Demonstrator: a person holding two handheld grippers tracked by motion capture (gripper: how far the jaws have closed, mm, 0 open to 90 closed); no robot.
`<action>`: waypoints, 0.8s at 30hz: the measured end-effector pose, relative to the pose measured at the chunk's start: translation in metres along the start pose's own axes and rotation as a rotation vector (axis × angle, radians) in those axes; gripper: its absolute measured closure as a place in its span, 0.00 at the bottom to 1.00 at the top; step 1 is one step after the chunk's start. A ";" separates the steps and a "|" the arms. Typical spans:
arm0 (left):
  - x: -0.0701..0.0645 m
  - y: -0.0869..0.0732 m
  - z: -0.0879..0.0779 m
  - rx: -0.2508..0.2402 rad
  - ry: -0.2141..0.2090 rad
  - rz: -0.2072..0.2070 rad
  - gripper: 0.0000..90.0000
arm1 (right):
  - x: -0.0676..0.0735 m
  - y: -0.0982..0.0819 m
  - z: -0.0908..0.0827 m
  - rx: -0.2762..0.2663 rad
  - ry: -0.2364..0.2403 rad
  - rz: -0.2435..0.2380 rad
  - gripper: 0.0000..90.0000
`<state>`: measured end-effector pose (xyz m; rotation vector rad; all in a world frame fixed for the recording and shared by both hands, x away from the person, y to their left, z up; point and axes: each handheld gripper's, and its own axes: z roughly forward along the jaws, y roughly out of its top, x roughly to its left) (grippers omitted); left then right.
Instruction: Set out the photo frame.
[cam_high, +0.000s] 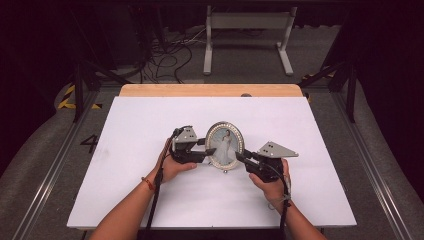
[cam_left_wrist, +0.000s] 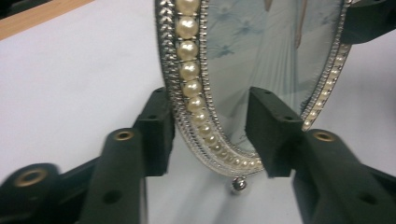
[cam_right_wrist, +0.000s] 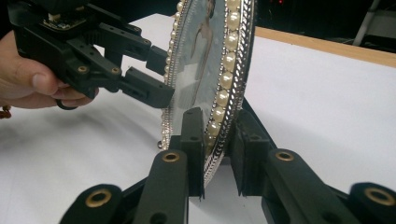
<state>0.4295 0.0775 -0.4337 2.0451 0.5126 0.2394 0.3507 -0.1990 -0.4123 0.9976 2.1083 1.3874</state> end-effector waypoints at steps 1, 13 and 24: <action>0.000 0.000 -0.001 0.004 0.003 0.005 0.64 | -0.001 0.000 0.001 -0.002 0.002 0.005 0.85; -0.009 -0.003 -0.014 0.037 0.036 0.050 0.69 | -0.004 0.001 0.008 -0.013 -0.029 0.028 0.83; -0.006 -0.003 -0.016 -0.016 0.038 0.035 0.67 | -0.001 0.001 -0.002 -0.011 -0.032 0.001 0.79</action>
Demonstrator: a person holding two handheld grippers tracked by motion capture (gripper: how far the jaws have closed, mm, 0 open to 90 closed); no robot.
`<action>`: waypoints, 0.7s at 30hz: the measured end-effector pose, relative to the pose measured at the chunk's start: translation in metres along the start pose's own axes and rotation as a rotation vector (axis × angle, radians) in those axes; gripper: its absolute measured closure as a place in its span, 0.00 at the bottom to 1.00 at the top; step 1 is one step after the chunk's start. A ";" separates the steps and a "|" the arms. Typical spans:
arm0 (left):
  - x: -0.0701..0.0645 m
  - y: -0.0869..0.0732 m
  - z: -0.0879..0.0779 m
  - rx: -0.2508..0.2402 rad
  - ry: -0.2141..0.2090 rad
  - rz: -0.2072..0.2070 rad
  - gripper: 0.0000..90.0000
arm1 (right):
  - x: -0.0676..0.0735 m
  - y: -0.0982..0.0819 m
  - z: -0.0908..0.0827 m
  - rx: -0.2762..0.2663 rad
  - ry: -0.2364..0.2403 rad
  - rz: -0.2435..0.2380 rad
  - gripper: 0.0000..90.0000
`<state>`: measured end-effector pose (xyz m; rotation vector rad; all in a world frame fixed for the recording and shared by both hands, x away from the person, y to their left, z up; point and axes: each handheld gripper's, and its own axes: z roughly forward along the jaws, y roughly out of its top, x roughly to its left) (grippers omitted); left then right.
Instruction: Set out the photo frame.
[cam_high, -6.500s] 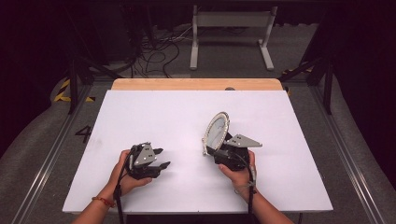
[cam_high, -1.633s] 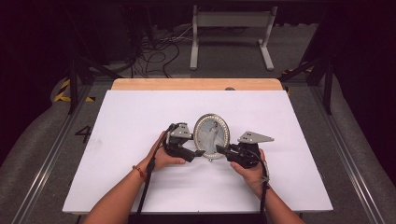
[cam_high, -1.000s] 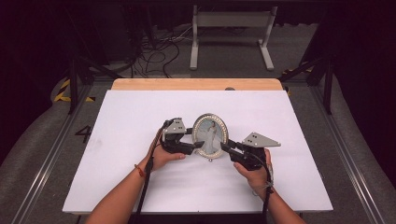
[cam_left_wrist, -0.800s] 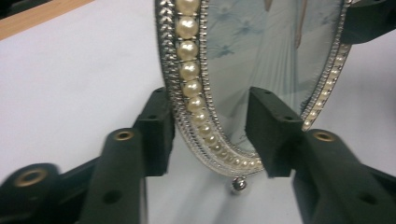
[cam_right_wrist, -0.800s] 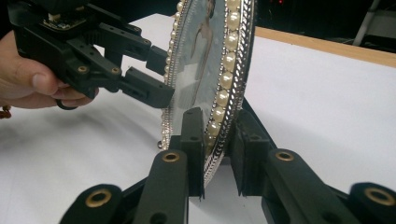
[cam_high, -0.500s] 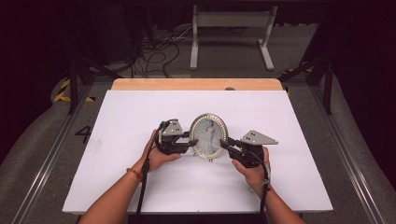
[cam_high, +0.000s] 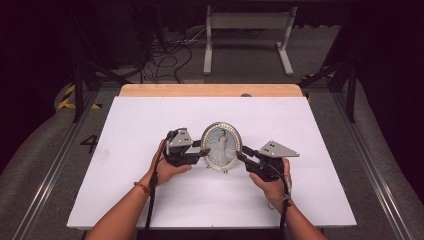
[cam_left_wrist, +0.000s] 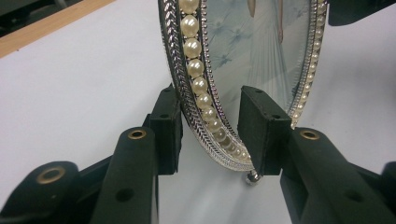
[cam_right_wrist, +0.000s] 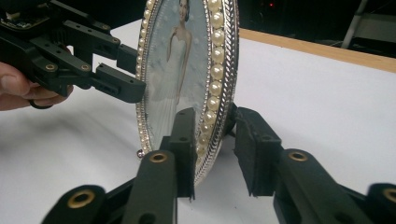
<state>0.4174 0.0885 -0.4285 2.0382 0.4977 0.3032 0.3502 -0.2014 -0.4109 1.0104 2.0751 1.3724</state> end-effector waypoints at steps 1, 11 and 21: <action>0.000 0.000 0.000 0.000 0.004 0.000 0.68 | 0.000 0.000 -0.001 -0.003 -0.003 -0.003 0.82; 0.000 0.000 -0.001 0.009 0.014 0.006 0.73 | 0.001 0.000 0.001 -0.008 -0.013 -0.013 0.87; -0.004 -0.001 -0.005 0.017 0.009 0.008 0.73 | -0.003 0.002 0.007 -0.014 -0.021 0.018 0.86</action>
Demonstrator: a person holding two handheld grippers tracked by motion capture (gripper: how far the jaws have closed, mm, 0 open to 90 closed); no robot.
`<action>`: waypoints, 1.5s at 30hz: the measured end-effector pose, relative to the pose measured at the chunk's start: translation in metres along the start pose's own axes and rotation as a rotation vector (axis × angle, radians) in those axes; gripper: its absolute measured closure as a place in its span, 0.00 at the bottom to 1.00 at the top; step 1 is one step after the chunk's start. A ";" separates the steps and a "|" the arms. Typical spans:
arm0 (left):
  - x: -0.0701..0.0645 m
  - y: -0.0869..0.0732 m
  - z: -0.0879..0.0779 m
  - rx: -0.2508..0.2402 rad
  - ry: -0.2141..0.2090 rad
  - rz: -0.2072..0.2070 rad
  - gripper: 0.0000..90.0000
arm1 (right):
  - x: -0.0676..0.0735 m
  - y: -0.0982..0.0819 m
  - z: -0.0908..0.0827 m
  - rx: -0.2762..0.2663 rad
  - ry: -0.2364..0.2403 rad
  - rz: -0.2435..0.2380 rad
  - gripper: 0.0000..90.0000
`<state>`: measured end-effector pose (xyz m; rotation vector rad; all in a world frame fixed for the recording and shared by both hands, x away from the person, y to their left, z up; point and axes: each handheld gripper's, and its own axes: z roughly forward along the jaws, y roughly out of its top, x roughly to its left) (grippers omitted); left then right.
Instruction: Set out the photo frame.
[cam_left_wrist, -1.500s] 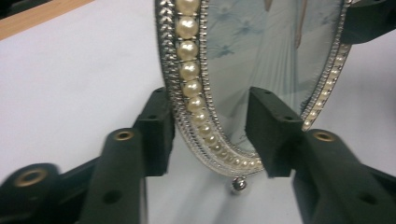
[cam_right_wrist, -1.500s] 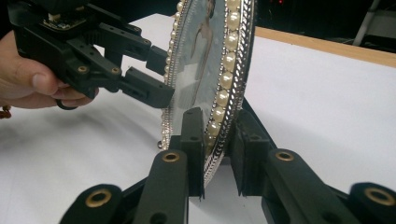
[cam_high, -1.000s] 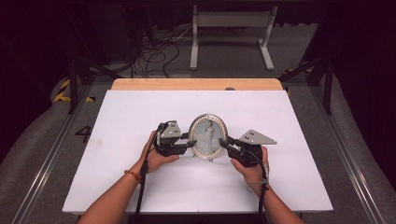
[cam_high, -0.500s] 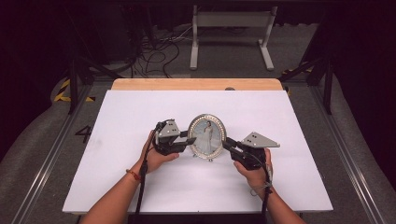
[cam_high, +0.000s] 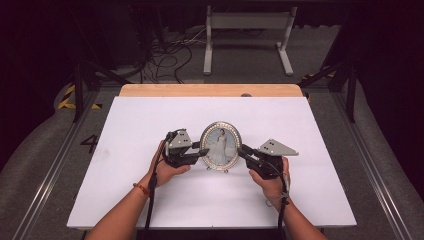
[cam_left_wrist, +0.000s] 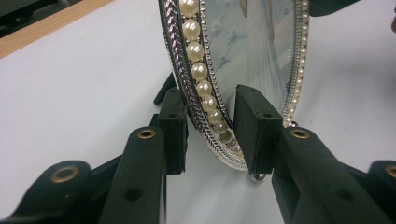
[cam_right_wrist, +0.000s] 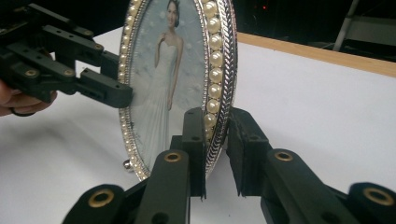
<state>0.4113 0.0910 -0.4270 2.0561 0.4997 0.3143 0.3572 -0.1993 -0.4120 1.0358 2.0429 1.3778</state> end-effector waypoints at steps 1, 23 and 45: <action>-0.001 0.000 0.000 -0.002 -0.003 -0.004 0.73 | -0.001 0.000 0.001 -0.001 -0.002 0.003 0.85; -0.003 -0.004 -0.012 0.000 0.008 0.017 0.73 | -0.003 -0.005 0.002 0.031 0.000 -0.009 0.81; -0.011 -0.005 -0.004 0.021 0.022 0.030 0.76 | -0.004 -0.006 0.005 0.045 -0.005 -0.022 0.82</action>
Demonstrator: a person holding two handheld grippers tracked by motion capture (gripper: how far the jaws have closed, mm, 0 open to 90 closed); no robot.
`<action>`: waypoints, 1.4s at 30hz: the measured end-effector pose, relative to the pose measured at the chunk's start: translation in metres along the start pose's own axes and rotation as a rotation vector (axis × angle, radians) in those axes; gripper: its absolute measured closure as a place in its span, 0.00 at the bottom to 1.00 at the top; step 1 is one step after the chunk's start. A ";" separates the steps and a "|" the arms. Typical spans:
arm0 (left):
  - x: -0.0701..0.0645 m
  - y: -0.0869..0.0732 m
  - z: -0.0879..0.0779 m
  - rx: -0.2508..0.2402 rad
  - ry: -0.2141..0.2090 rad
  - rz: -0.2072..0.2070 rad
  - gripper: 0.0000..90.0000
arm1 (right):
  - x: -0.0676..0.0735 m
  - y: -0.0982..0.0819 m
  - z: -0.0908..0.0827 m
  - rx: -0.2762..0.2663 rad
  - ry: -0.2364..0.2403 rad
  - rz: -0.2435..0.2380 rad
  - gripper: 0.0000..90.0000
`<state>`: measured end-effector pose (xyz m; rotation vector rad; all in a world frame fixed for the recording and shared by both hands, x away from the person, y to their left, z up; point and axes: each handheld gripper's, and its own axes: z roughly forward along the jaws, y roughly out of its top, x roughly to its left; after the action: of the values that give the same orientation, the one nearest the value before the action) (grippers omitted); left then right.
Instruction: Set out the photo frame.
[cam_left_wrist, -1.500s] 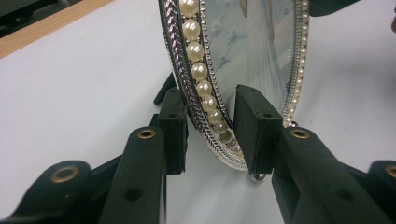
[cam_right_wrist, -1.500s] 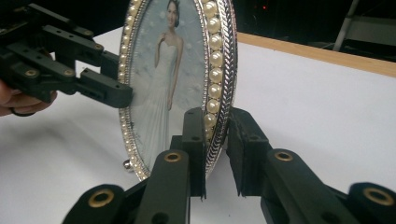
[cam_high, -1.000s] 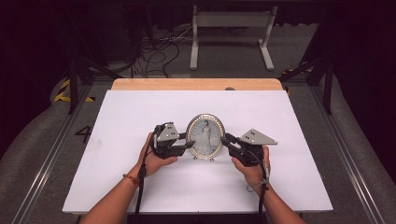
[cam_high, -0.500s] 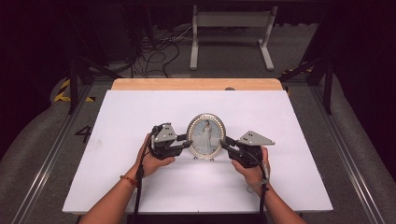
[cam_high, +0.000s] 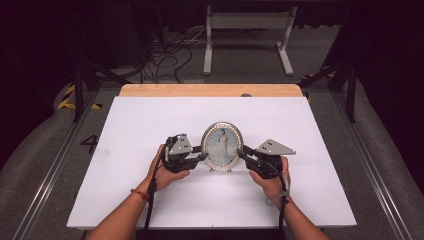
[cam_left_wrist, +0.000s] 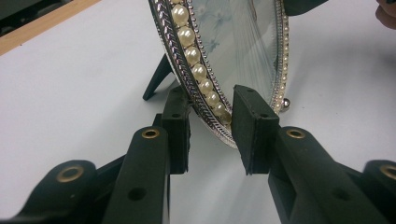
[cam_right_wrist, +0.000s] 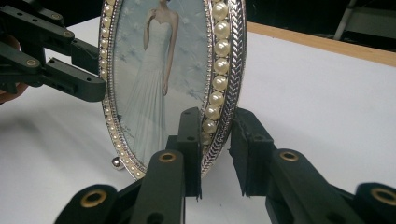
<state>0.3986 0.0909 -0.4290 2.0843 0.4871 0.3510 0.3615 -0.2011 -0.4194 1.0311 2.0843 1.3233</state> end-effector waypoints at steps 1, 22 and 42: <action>0.000 0.000 0.000 0.000 0.001 0.000 0.75 | 0.000 0.000 0.000 0.003 -0.003 -0.004 0.82; -0.002 0.000 -0.011 0.009 0.052 0.036 0.67 | 0.001 0.004 -0.007 0.051 -0.010 -0.114 0.80; -0.005 -0.023 -0.043 0.057 0.101 0.044 0.45 | 0.000 0.008 -0.015 0.071 0.005 -0.190 0.60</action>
<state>0.3715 0.1315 -0.4264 2.1424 0.5176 0.4749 0.3531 -0.2072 -0.4056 0.8351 2.1859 1.1671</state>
